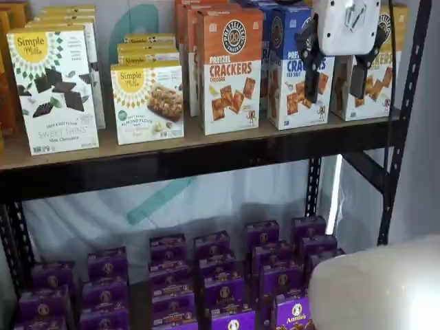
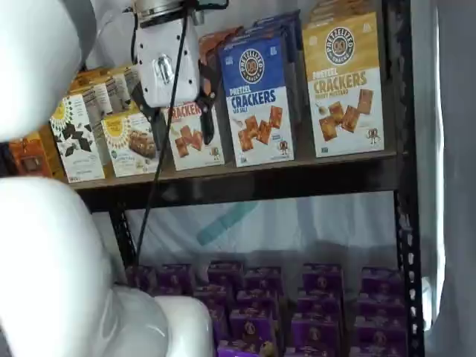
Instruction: Retrieve the yellow and white box located on the top shelf, the sixth one from the left
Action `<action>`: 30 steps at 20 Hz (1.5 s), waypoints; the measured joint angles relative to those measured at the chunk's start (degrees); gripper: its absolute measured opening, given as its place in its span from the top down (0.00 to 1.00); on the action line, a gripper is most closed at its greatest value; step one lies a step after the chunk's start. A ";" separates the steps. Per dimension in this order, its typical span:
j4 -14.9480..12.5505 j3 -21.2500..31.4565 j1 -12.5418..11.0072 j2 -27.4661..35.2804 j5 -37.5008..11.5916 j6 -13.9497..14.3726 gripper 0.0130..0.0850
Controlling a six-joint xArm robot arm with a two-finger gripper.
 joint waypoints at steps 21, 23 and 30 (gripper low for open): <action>-6.32 2.24 -8.27 1.05 -12.26 -9.66 0.00; -6.42 1.98 -11.38 2.18 -14.64 -12.53 0.00; -3.39 -0.22 -23.51 7.03 -22.16 -23.33 0.00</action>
